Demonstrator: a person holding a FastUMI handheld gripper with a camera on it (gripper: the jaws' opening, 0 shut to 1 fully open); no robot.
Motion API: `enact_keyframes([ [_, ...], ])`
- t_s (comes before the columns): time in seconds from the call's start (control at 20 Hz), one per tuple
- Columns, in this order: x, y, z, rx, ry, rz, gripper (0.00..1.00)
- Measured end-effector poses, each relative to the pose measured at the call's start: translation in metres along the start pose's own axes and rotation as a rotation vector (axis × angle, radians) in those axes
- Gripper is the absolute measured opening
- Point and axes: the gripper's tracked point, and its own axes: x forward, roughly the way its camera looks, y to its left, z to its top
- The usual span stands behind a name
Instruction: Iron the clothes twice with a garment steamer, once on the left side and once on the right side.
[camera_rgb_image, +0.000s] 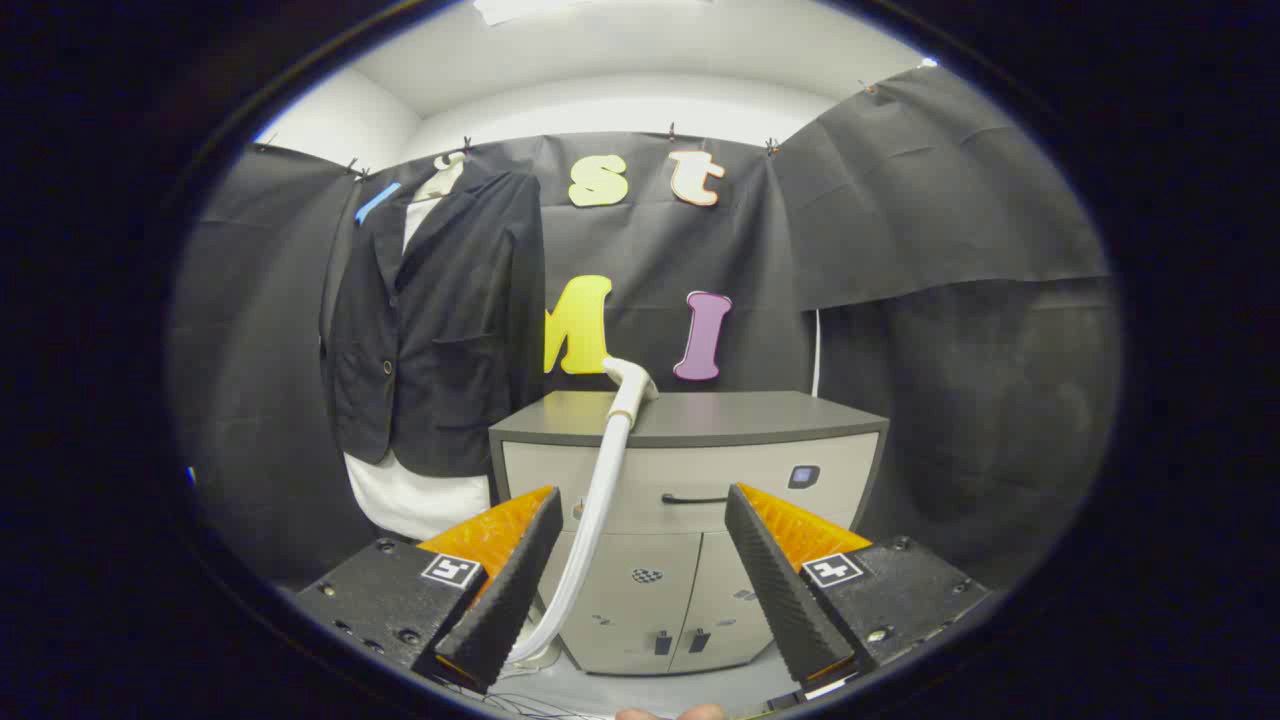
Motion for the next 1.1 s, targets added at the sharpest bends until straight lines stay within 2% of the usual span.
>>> enact_keyframes([
  [0.8, 0.0, -0.006, 0.005, 0.023, -0.013, -0.018, 1.0],
  [1.1, 0.025, 0.002, 0.031, 0.041, -0.027, -0.032, 1.0],
])
